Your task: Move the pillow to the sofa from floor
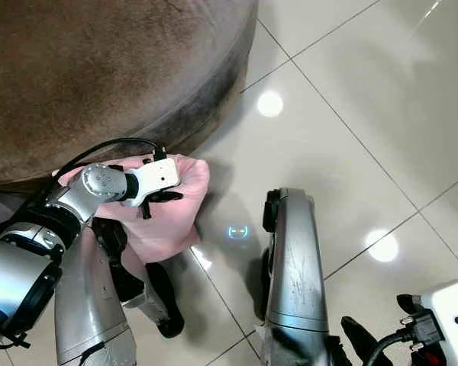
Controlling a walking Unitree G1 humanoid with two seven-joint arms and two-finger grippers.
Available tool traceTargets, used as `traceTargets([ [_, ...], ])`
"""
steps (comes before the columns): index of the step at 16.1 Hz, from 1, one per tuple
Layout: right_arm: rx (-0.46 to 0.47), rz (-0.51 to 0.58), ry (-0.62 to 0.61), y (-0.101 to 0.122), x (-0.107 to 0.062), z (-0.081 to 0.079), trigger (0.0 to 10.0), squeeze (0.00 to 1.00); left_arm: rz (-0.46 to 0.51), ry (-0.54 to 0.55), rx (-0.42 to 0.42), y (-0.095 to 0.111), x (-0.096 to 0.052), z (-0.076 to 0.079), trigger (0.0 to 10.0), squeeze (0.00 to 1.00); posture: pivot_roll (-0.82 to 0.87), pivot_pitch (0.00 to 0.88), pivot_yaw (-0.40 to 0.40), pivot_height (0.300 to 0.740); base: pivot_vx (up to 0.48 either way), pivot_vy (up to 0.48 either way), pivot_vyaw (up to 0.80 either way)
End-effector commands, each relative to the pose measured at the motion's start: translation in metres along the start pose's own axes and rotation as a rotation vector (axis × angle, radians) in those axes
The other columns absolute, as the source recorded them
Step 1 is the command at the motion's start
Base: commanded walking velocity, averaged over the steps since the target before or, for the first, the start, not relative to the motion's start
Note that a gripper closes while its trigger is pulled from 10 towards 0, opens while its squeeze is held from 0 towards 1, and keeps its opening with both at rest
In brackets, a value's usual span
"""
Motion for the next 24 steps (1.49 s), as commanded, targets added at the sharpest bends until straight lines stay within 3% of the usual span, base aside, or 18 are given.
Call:
traceTargets([
  [1, 0.028, 0.000, 0.024, -0.001, 0.000, -0.007, 10.0, 0.00, -0.075, -0.031, -0.090, -0.029, 0.000, 0.012, 0.0, 0.00, -0.49, 0.539, 0.154, 0.450, 0.000, 0.000, 0.00],
  [9, 0.038, 0.000, 0.022, -0.002, 0.001, -0.009, 10.0, 0.00, -0.061, -0.041, -0.105, -0.029, 0.006, 0.020, 0.0, 0.00, -0.50, 0.546, 0.167, 0.450, 0.000, 0.000, 0.00],
  [13, 0.053, 0.000, 0.020, -0.004, 0.001, -0.011, 10.0, 0.00, -0.016, -0.044, -0.190, -0.027, 0.010, 0.024, 0.0, 0.00, -0.50, 0.549, 0.175, 0.450, 0.000, 0.000, 0.00],
  [17, 0.052, 0.023, 0.022, -0.003, 0.010, -0.015, 10.0, 0.00, 0.162, 0.084, -0.299, 0.013, -0.014, -0.024, 0.0, 0.00, -0.45, 0.514, 0.187, 0.450, 0.000, 0.000, 0.00],
  [24, 0.035, 0.093, 0.037, 0.005, 0.035, -0.017, 10.0, 0.00, 0.376, 0.189, -0.386, 0.053, -0.056, -0.071, 0.0, 0.00, -0.34, 0.437, 0.202, 0.450, 0.000, 0.000, 0.00],
])
Point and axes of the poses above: a point about 5 cm out from each wrist's last joint towards the gripper, its own x axis pointing out of the wrist towards the gripper, its own y axis along the axis of the wrist's last joint, z = x × y, the point moved 1 cm from there along x, pointing out of the wrist towards the gripper, and after that the axes turned 9 degrees about -x, right-handed, at the moved point
